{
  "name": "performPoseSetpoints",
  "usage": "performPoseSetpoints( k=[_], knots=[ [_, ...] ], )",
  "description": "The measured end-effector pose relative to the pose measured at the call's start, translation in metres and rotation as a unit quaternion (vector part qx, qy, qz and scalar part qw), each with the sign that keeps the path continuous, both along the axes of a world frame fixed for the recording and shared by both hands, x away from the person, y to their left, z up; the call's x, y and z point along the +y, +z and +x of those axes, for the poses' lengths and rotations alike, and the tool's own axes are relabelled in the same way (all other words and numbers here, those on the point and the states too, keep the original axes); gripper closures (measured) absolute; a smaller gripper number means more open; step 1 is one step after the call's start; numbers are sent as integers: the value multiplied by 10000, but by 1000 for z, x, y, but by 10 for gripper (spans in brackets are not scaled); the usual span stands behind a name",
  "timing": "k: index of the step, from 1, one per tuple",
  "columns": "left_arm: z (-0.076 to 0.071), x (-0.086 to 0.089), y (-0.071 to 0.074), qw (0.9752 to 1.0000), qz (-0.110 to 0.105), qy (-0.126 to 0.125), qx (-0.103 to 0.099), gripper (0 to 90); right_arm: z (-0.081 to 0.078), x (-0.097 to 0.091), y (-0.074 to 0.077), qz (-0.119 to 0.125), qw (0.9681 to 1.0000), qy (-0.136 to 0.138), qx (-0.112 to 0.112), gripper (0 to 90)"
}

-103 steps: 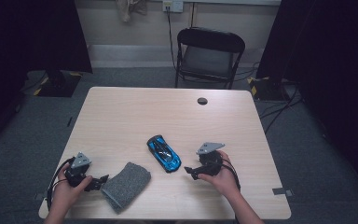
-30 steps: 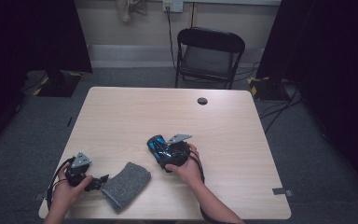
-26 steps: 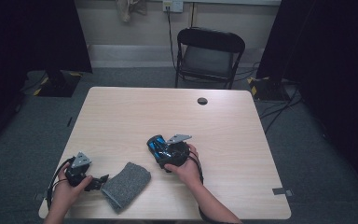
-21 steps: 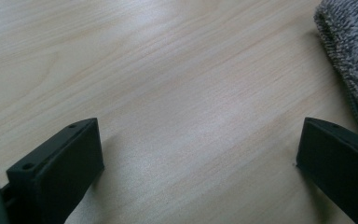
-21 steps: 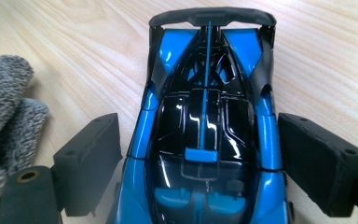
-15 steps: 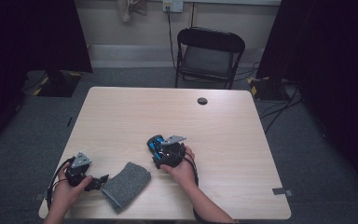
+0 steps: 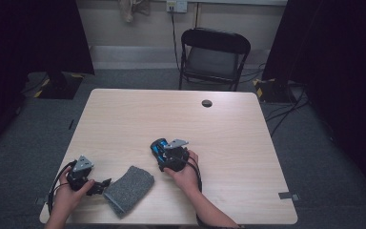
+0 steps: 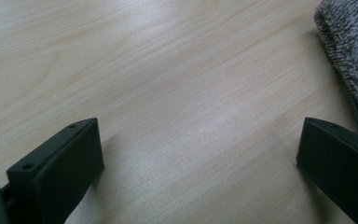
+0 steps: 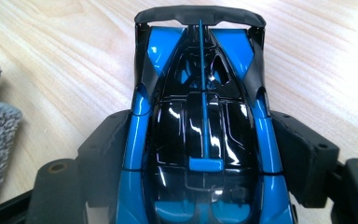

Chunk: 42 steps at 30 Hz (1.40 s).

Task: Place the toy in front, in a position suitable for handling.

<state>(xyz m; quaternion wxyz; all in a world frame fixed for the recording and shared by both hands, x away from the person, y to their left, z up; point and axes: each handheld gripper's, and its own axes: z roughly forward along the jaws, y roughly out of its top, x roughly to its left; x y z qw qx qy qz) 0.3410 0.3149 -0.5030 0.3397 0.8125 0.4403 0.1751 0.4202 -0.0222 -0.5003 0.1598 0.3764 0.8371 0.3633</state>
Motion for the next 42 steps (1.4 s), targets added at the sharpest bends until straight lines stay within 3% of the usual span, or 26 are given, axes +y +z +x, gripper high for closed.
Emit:
performPoseSetpoints(
  k=[14, 27, 31, 42],
  knots=[
    [0, 0, 0, 10000, 0, 0, 1, 0, 2, -12, 8, -239, 9988, 419, 128, 265],
    [0, 0, 0, 10000, -4, -2, -1, 0, 21, -46, 21, -108, 9984, 550, 36, 264],
    [0, 0, 0, 10000, -2, -3, 0, 0, 28, -56, 19, -204, 9975, 678, -11, 264],
    [0, 0, 0, 10000, -1, -3, 0, 0, 42, -74, 8, -67, 9957, 919, 68, 264]
  ],
)
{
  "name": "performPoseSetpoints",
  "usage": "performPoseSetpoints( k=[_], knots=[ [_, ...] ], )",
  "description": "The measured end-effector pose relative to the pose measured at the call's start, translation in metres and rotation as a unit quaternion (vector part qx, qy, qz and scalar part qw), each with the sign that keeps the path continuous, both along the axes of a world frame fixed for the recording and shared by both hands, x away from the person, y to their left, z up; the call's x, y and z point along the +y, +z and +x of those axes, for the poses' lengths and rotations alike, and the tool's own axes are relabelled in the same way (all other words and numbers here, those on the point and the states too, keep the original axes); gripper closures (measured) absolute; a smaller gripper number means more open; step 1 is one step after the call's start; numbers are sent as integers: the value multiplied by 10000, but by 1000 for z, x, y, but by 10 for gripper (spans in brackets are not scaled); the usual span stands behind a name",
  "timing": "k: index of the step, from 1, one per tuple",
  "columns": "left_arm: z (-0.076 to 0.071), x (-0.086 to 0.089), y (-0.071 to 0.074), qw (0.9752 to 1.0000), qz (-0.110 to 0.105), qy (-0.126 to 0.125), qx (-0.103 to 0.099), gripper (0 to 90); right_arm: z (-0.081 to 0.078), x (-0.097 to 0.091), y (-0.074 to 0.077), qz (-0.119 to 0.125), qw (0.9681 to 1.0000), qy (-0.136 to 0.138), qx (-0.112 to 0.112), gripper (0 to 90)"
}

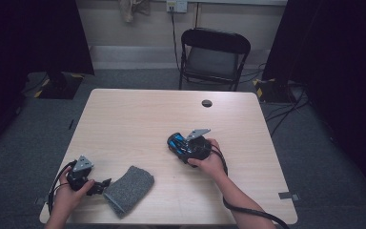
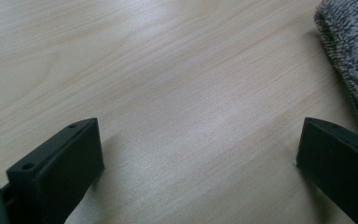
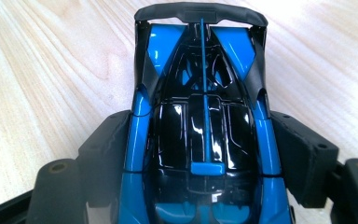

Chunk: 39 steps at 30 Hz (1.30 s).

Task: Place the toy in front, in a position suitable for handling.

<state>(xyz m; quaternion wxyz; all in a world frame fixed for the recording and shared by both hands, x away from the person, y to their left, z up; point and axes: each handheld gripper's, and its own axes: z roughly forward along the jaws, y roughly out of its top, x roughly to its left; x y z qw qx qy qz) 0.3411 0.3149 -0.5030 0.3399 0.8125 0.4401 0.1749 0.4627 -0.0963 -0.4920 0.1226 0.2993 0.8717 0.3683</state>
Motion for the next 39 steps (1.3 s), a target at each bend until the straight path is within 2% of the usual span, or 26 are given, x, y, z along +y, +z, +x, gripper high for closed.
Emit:
performPoseSetpoints(
  k=[2, 4, 8, 14, 23, 25, 29, 34, 36, 39],
  knots=[
    [0, 0, 0, 10000, -1, 6, 1, 0, 1, -1, -1, -72, 10000, 53, -33, 264],
    [0, 0, 0, 10000, -1, 10, 2, 0, 3, -2, -3, -24, 10000, 41, 39, 264],
    [0, 0, 0, 10000, 0, 19, 0, 0, 6, -5, -4, 17, 9999, 152, 14, 263],
    [0, 0, 0, 10000, 5, 24, 1, 0, 10, -7, -6, -58, 9994, 322, -70, 262],
    [0, 0, 0, 10000, 6, 22, 3, 0, 7, -9, -7, 90, 9996, 232, -144, 258],
    [0, 0, 0, 10000, 5, 24, -1, 0, 6, -10, -5, 193, 9995, 147, -180, 246],
    [0, 0, 0, 10000, 5, 24, 3, 0, 5, -14, 2, 216, 9997, 99, -72, 223],
    [0, 0, 0, 10000, 5, 24, 3, 0, -5, -25, 5, 350, 9994, -6, 32, 212],
    [0, 0, 0, 10000, 6, 22, 4, 0, -8, -30, 5, 464, 9989, -64, 17, 206],
    [0, -1, 0, 10000, 6, 33, 5, 0, -14, -37, 6, 479, 9988, -136, 10, 205]
  ],
)
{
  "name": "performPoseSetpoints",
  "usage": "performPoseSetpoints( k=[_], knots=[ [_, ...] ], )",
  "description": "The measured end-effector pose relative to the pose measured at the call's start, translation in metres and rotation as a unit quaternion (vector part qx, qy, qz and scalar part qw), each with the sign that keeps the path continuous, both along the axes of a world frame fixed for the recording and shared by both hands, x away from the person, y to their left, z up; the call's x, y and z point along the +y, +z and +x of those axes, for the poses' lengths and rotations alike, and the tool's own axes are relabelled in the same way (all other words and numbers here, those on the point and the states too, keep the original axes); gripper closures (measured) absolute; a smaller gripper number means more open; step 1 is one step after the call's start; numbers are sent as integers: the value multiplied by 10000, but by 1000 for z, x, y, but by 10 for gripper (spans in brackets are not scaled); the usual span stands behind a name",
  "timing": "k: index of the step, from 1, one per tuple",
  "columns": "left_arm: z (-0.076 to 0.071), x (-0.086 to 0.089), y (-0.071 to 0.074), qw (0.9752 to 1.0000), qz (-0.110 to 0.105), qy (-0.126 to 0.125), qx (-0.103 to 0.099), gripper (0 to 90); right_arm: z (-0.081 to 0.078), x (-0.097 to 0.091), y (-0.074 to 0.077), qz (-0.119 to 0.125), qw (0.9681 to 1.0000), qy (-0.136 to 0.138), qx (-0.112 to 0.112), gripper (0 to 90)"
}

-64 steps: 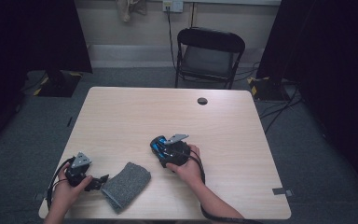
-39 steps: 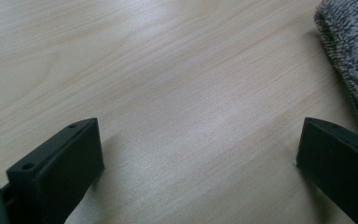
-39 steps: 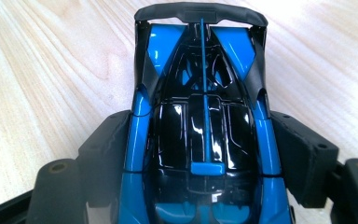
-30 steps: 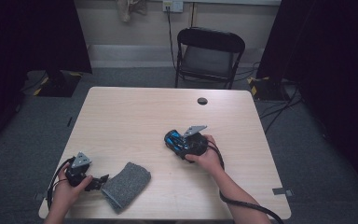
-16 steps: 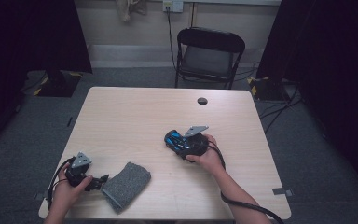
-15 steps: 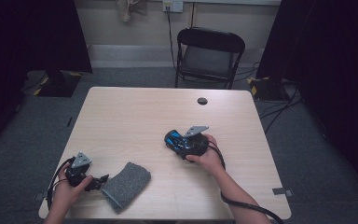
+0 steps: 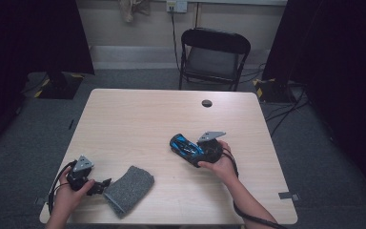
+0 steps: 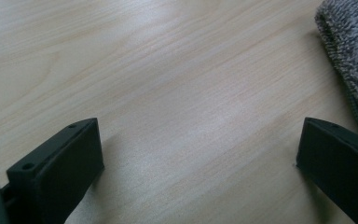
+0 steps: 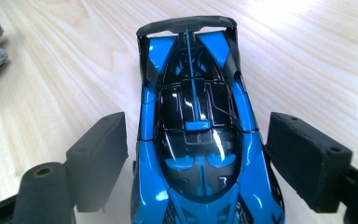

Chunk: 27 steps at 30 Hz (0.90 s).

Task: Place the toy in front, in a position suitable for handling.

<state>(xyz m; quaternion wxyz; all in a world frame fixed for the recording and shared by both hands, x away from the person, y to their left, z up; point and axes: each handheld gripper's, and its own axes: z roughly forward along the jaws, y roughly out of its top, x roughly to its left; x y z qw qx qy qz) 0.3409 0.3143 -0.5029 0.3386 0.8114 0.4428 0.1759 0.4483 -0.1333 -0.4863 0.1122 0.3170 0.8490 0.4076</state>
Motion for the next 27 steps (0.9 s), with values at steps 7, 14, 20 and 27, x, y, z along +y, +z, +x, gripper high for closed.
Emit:
performPoseSetpoints(
  k=[7, 14, 20, 27],
  knots=[
    [0, 0, 0, 10000, -1, 15, 0, 0, -10, -15, -2, -14, 9998, -217, 25, 179],
    [0, -1, 0, 10000, 1, 33, 4, 0, -16, -18, -9, -56, 9999, -161, 11, 201],
    [0, -1, 0, 10000, -1, 35, 3, 0, -18, -19, -9, -116, 9999, -128, 15, 183],
    [0, -1, 0, 10000, -1, 46, 2, 0, -27, -34, -8, -205, 9996, -188, -7, 170]
  ],
)
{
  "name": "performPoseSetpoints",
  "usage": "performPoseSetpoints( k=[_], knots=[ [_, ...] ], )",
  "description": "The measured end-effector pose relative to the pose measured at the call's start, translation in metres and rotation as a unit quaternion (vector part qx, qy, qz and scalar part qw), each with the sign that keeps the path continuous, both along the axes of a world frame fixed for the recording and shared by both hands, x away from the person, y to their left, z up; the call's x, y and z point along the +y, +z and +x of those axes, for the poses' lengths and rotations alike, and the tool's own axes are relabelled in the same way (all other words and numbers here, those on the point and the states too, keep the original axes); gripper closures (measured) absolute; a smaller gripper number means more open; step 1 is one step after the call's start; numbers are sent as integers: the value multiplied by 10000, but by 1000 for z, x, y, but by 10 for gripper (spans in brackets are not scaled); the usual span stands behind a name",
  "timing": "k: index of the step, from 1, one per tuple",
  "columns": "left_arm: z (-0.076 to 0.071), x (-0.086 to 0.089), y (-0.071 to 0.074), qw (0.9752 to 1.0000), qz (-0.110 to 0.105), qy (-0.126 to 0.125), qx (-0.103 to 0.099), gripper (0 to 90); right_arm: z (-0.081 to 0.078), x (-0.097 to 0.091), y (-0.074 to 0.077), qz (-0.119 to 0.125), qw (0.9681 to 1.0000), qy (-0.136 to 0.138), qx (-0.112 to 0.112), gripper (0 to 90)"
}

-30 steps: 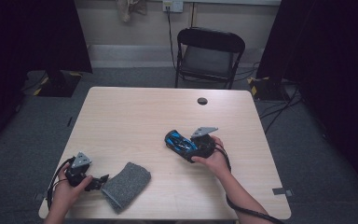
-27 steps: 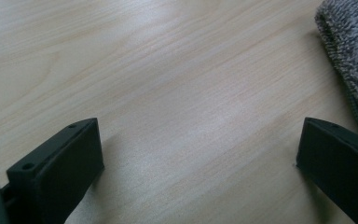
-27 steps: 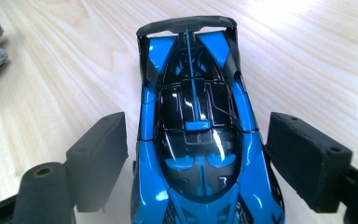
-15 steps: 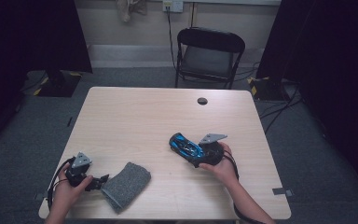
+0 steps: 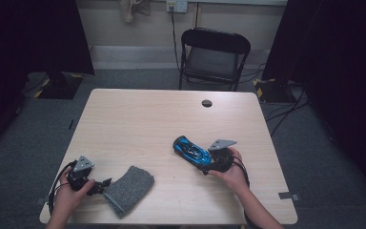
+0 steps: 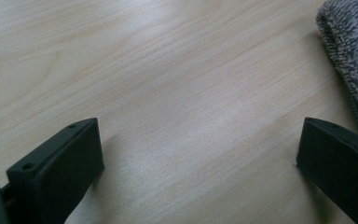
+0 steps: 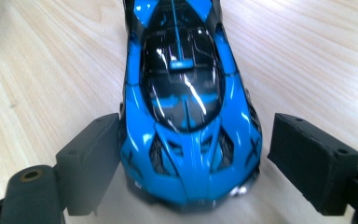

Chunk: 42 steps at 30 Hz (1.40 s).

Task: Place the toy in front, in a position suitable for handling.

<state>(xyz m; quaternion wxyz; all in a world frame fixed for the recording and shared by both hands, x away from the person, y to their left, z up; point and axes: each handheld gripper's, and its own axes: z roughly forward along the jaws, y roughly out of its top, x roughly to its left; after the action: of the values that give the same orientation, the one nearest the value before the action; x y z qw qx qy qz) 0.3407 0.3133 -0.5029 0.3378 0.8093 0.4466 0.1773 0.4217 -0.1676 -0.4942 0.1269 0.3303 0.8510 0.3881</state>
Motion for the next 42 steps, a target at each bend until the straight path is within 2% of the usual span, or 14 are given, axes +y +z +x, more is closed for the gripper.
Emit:
performPoseSetpoints(
  k=[5, 7, 9, 10, 12, 31, 34, 36, 38, 40, 42],
  knots=[
    [0, -1, 0, 10000, 17, 19, -16, 0, -6, -5, -7, -11, 10000, -13, 40, 169],
    [0, -1, 0, 10000, 15, 20, -17, 0, -8, -4, -7, 6, 10000, -21, -54, 173],
    [0, -1, 0, 10000, 16, 23, -17, 0, -9, -3, -8, -191, 9998, 11, -78, 161],
    [0, -1, 0, 10000, 19, 18, -16, 0, -10, -2, -8, -204, 9997, -2, -105, 163],
    [0, -1, 0, 10000, 10, 26, -17, 0, -10, -2, -8, -194, 9997, -78, -93, 168],
    [0, 0, 2, 10000, -3, 58, -3, 20, -10, 0, -7, -123, 9999, -64, -96, 231],
    [0, 0, 8, 9998, -105, 145, 39, 240, -10, 0, -7, -123, 9999, -64, -97, 230],
    [0, 0, 11, 9996, -204, 186, 92, 134, -10, 0, -7, -123, 9999, -64, -98, 231],
    [0, 1, 16, 9996, -205, 192, 76, 199, -10, 0, -7, -124, 9999, -64, -98, 231],
    [-1, 1, 23, 9991, -356, 235, 23, 154, -10, 0, -8, -123, 9999, -65, -103, 230],
    [-2, 0, 32, 9985, -494, 241, -2, 162, -10, 0, -7, -124, 9999, -64, -100, 230]
  ],
)
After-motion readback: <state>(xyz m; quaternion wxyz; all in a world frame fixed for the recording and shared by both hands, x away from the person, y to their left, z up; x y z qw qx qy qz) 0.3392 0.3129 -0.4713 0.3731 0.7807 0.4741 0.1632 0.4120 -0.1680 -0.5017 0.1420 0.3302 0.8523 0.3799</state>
